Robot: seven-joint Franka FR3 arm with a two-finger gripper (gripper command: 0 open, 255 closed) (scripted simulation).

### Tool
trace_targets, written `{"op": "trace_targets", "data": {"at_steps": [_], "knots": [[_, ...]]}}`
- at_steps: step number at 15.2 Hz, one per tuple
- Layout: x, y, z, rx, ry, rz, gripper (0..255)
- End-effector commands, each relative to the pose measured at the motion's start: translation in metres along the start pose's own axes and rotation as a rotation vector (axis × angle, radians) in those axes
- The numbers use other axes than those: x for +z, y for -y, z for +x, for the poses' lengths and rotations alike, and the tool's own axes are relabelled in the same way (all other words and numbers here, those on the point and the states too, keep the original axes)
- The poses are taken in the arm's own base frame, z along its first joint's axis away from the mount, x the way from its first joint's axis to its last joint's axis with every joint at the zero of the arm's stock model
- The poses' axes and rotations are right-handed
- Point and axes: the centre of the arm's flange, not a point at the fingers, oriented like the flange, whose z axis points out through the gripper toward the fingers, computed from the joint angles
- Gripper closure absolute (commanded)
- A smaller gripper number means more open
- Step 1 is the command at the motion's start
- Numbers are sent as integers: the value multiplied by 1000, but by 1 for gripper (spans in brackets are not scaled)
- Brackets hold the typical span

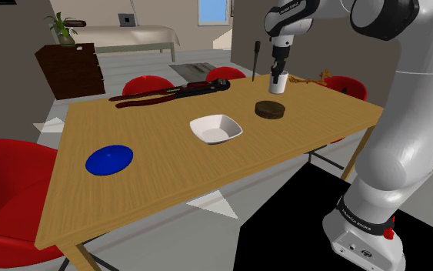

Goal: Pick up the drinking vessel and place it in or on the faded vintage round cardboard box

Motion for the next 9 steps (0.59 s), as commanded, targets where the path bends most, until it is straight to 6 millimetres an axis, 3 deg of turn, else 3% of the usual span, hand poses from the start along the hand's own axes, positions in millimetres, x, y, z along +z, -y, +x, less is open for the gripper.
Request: {"op": "trace_targets", "data": {"at_steps": [1,9], "knots": [[11,0,1,0,-1,-1,255],[53,3,2,0,-1,-1,255]]}}
